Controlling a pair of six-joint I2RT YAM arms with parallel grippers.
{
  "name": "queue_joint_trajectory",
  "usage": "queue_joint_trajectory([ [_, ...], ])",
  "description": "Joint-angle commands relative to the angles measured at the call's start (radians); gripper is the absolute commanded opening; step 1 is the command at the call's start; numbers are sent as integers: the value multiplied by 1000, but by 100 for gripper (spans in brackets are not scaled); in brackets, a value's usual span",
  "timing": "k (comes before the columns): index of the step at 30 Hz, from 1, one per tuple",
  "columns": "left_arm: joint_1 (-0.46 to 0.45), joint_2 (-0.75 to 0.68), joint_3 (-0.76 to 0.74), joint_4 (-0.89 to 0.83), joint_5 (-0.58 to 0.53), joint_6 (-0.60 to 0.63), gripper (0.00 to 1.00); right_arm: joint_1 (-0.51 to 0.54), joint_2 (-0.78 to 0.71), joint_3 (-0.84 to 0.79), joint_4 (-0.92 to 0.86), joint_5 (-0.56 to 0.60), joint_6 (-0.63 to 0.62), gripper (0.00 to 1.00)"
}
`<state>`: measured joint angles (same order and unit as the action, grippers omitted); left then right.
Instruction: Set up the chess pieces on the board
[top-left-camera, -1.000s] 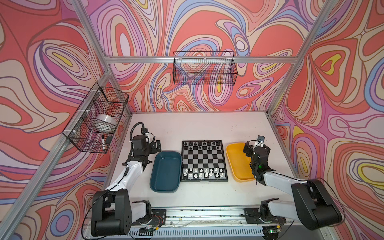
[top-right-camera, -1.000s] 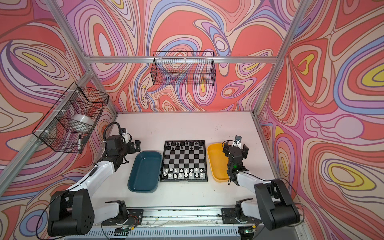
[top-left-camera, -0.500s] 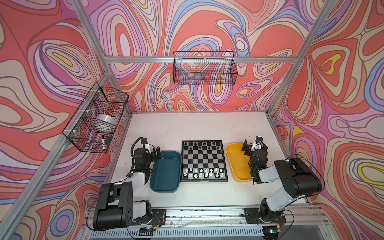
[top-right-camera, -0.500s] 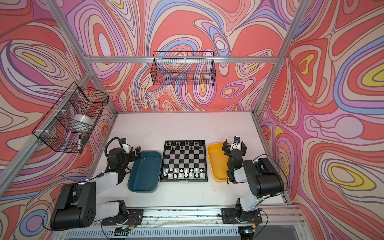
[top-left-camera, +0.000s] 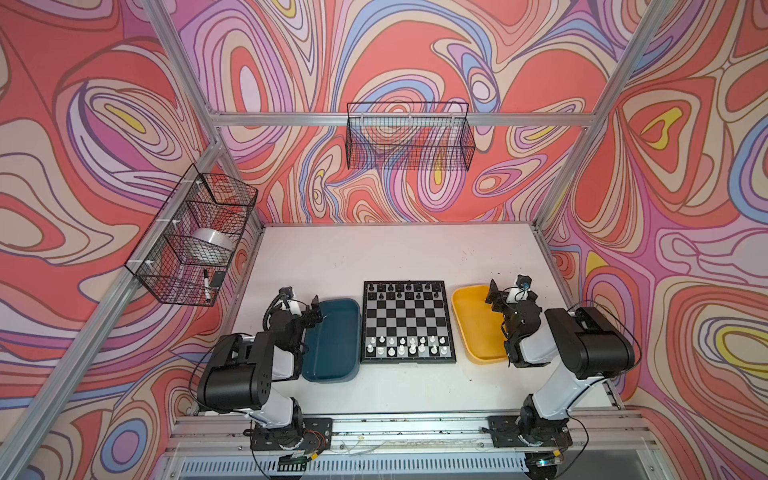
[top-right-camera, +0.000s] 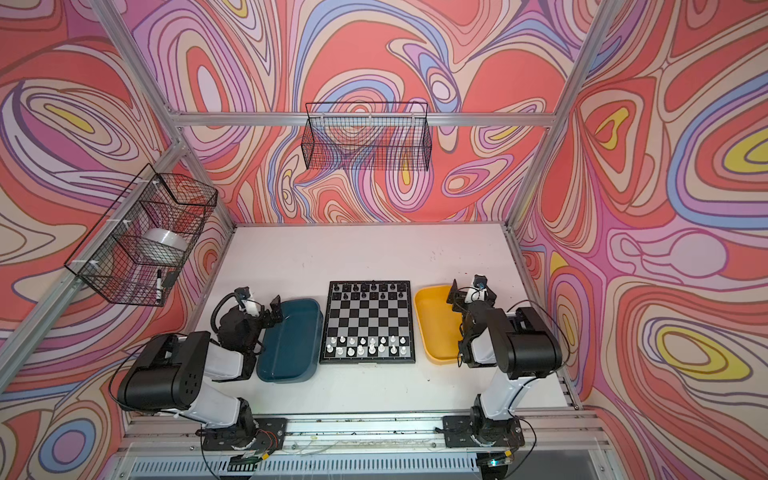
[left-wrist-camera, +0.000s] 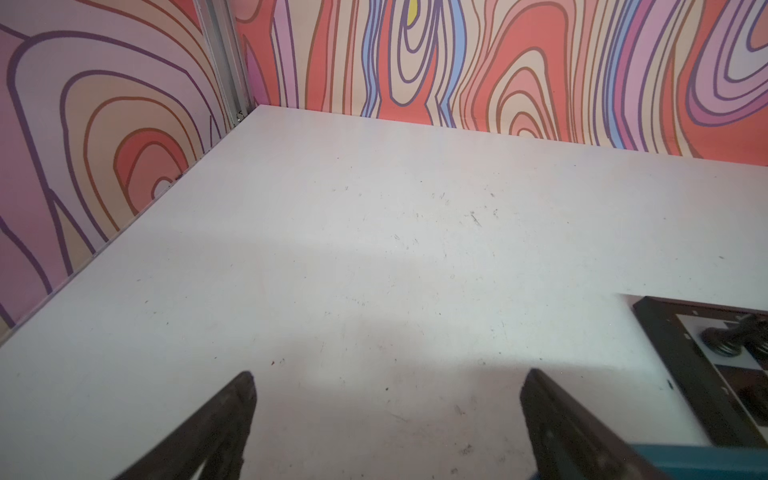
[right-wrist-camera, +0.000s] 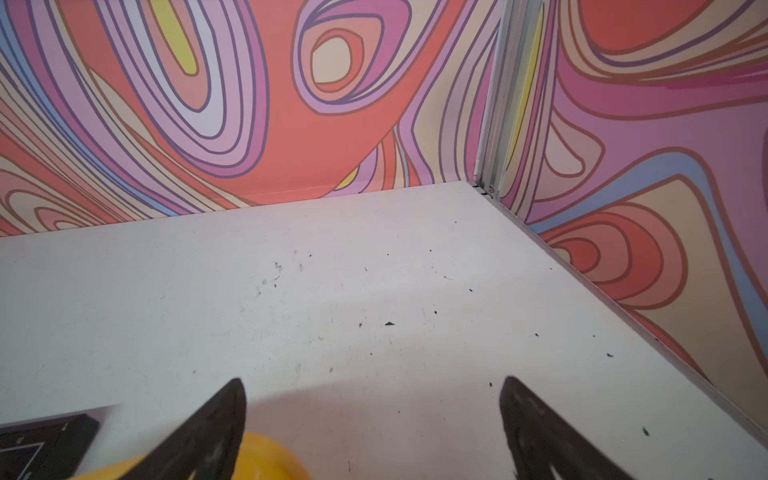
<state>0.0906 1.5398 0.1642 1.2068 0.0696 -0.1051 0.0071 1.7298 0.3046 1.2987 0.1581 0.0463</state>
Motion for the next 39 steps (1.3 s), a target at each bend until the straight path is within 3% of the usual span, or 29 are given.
queue_joint_trajectory([
  [1, 2, 18, 2, 93, -23, -14, 100, -7, -24, 65, -165, -64, 0, 98],
  [7, 1, 12, 19, 56, -26, -19, 100, -7, -21, 154, -328, -35, 7, 98],
  [15, 1, -11, 109, -143, 36, 5, 100, -8, -21, 152, -323, -30, 4, 98],
  [39, -3, -7, 135, -183, 65, 20, 100, -7, -22, 154, -329, -30, 1, 98],
])
